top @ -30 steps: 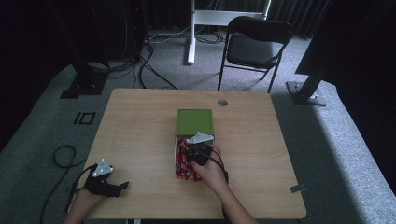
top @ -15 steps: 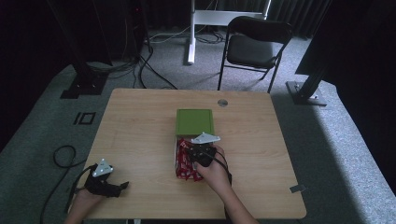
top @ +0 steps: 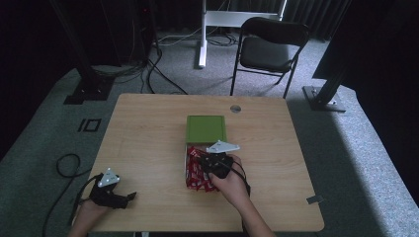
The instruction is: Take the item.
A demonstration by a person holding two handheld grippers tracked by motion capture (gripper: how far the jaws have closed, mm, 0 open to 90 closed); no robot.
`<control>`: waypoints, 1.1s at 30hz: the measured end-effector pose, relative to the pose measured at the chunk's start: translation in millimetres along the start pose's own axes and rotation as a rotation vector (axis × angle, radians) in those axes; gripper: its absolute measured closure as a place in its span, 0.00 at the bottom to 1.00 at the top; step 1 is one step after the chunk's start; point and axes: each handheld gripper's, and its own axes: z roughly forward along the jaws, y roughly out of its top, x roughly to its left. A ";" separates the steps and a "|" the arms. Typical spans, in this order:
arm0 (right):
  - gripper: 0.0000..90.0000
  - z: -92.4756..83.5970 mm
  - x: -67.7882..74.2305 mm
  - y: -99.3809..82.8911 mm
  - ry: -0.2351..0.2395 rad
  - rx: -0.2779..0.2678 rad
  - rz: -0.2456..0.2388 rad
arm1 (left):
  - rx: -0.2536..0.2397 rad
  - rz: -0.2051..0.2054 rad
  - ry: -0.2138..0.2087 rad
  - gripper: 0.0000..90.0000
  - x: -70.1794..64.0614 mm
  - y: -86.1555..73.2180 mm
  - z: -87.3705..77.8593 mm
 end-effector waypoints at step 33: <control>0.88 -39.7 -24.6 27.3 -0.038 -0.147 0.044 | 0.000 0.002 0.000 0.01 0.2 0.0 0.0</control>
